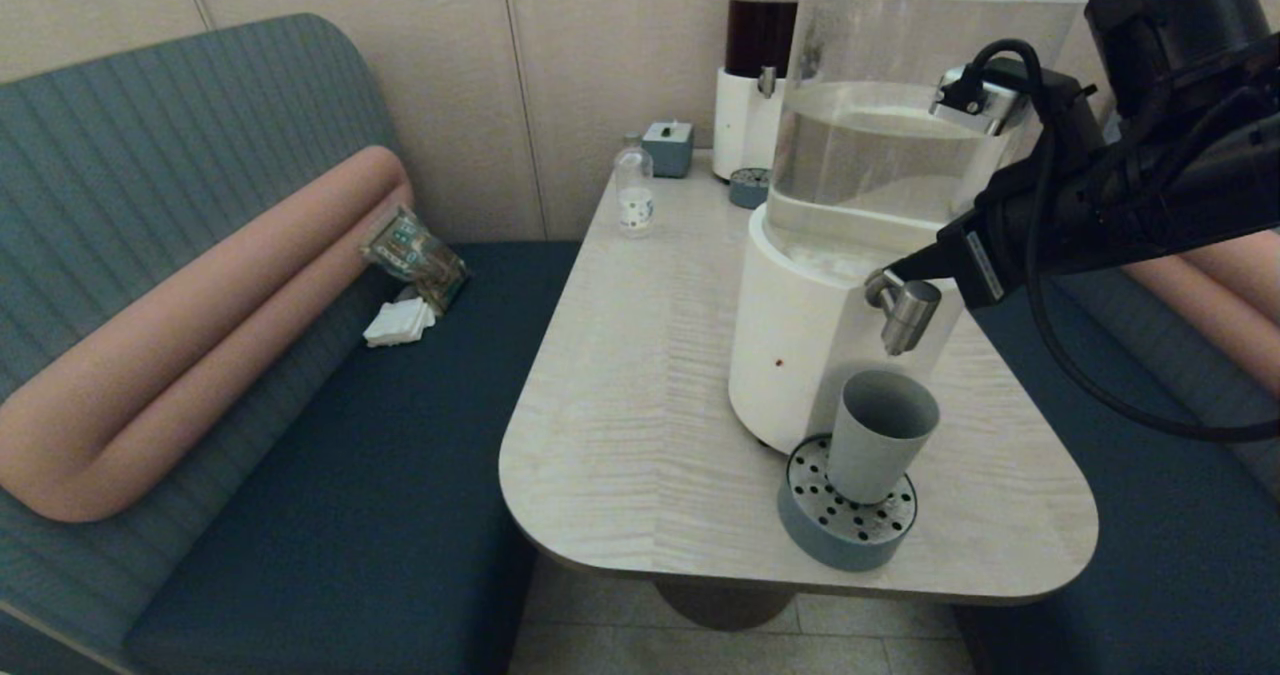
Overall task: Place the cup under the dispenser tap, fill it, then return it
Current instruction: Turn on the faucet
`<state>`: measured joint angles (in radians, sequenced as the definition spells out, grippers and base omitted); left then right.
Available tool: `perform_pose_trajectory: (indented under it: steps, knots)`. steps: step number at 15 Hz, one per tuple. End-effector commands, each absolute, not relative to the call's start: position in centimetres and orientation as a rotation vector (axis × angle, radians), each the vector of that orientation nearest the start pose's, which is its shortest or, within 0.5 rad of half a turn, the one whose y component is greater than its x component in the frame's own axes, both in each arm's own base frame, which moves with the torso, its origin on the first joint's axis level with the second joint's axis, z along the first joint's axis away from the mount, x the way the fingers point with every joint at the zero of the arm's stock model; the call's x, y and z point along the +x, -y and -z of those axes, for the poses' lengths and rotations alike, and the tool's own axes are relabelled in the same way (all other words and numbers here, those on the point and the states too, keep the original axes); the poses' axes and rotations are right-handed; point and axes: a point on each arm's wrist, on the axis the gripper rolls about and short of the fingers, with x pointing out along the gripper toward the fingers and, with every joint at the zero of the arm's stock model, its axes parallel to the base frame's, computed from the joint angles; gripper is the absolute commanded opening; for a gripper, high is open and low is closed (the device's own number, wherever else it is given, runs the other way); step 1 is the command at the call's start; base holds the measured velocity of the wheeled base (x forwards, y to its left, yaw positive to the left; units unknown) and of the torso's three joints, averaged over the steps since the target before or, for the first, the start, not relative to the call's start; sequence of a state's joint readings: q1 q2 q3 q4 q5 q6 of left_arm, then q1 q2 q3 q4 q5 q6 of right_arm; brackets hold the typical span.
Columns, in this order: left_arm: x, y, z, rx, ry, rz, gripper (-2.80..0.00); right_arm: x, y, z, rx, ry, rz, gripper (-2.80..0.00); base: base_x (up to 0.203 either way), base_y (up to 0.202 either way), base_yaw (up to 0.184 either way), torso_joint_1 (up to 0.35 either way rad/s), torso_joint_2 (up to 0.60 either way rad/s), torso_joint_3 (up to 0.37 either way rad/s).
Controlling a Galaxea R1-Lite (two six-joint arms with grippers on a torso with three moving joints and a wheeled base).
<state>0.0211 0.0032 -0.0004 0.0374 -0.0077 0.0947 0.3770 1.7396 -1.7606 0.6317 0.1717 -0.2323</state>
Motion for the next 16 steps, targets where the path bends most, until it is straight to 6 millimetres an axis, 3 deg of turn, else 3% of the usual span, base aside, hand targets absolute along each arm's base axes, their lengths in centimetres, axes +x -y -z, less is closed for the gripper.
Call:
perform_pose_trajectory:
  steps: [1,16]
  knots:
    - [-2.26,0.07,-7.20,0.094,-0.042,-0.012,-2.80,28.53,-11.78,-31.44,-0.295,-0.558,-0.609,-2.80,0.000,0.000,0.000,0.000,0.00,0.000]
    - [-2.26,0.07,-7.20,0.094,-0.042,-0.012,-2.80,28.44,-11.46,-31.37,-0.306,-0.551,-0.605,-2.80,0.000,0.000,0.000,0.000,0.00,0.000]
